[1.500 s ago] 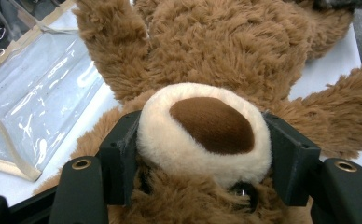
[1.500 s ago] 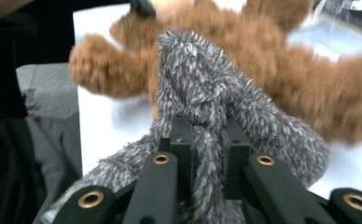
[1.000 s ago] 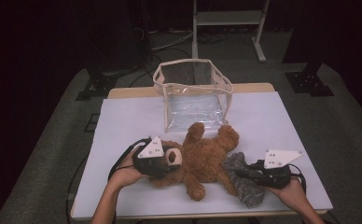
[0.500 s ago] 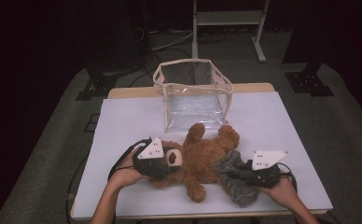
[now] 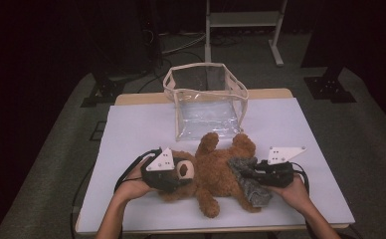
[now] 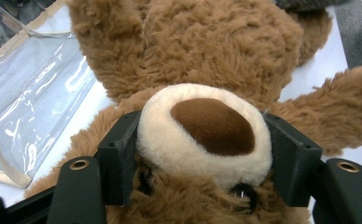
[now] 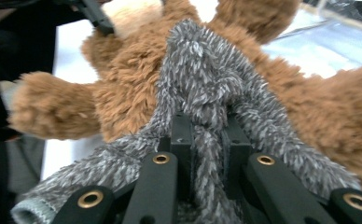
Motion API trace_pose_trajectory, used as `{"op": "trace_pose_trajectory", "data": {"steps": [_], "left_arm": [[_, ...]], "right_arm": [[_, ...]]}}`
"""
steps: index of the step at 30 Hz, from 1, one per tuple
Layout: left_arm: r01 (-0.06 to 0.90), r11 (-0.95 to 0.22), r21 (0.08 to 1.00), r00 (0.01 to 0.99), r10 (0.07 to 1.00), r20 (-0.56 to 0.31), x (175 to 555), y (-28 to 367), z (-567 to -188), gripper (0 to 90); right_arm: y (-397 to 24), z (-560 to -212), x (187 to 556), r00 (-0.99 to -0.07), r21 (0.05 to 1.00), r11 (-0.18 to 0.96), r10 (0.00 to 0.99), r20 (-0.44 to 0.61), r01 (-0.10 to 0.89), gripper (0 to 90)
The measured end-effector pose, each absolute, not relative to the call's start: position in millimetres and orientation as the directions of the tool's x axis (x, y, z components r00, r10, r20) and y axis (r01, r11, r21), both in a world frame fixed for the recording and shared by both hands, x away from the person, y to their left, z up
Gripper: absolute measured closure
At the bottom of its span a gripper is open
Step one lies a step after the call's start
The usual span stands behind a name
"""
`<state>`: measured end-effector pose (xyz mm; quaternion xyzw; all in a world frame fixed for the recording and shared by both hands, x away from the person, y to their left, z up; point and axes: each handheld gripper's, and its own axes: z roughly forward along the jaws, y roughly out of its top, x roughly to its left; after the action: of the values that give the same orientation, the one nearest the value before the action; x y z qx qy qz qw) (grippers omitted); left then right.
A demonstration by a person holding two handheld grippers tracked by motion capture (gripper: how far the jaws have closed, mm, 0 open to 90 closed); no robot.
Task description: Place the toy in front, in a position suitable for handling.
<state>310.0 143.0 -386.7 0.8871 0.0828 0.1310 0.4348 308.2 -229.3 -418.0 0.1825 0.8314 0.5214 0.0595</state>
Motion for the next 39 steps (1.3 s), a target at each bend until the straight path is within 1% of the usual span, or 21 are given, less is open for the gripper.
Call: {"op": "trace_pose_trajectory", "data": {"steps": [3,6,9,10,15,18,20,22,25,28,32,35,37,39], "left_arm": [[0.028,-0.611,0.791,0.952,0.257,0.164,308,142,-383,30.0],[0.028,-0.591,0.807,0.959,0.244,0.146,307,141,-379,29.8],[0.029,-0.601,0.798,0.964,0.227,0.136,306,138,-380,36.8],[0.031,-0.606,0.795,0.964,0.227,0.135,307,138,-381,37.7],[0.043,-0.598,0.801,0.965,0.232,0.122,308,139,-384,38.5],[0.038,-0.605,0.796,0.965,0.228,0.128,307,138,-384,38.3],[0.031,-0.612,0.791,0.965,0.225,0.136,307,137,-384,38.1],[0.027,-0.615,0.788,0.965,0.223,0.141,307,136,-384,37.7],[0.017,-0.623,0.782,0.964,0.217,0.152,306,135,-384,37.6],[0.016,-0.626,0.78,0.964,0.216,0.154,306,136,-385,37.6],[0.02,-0.616,0.788,0.965,0.217,0.145,307,137,-386,37.6],[0.019,-0.618,0.786,0.965,0.216,0.147,306,137,-386,37.5],[0.017,-0.618,0.786,0.966,0.214,0.147,306,137,-386,37.4],[0.018,-0.617,0.787,0.966,0.213,0.144,306,136,-386,37.3]], "right_arm": [[-226,-419,298,-0.933,0.885,0.4,0.347,0.094,0.238,78.6],[-223,-421,289,-0.938,0.884,0.408,0.337,0.087,0.229,78.6],[-223,-421,284,-0.942,0.88,0.419,0.325,0.084,0.223,78.6],[-224,-421,283,-0.942,0.878,0.425,0.326,0.081,0.223,78.7],[-236,-425,284,-0.935,0.862,0.442,0.343,0.093,0.248,78.7],[-244,-428,282,-0.926,0.855,0.446,0.365,0.095,0.263,78.7],[-249,-424,281,-0.924,0.863,0.433,0.373,0.089,0.258,78.7],[-248,-417,281,-0.925,0.878,0.415,0.374,0.076,0.24,78.7],[-242,-401,286,-0.921,0.9,0.393,0.389,0.023,0.188,78.7],[-237,-397,293,-0.919,0.908,0.383,0.394,0.004,0.169,78.7],[-235,-414,298,-0.915,0.884,0.42,0.403,0.018,0.203,78.7],[-245,-426,296,-0.905,0.865,0.435,0.422,0.05,0.251,78.7],[-255,-424,292,-0.899,0.87,0.413,0.432,0.072,0.268,78.6],[-265,-412,286,-0.894,0.888,0.38,0.444,0.069,0.257,78.6]]}}
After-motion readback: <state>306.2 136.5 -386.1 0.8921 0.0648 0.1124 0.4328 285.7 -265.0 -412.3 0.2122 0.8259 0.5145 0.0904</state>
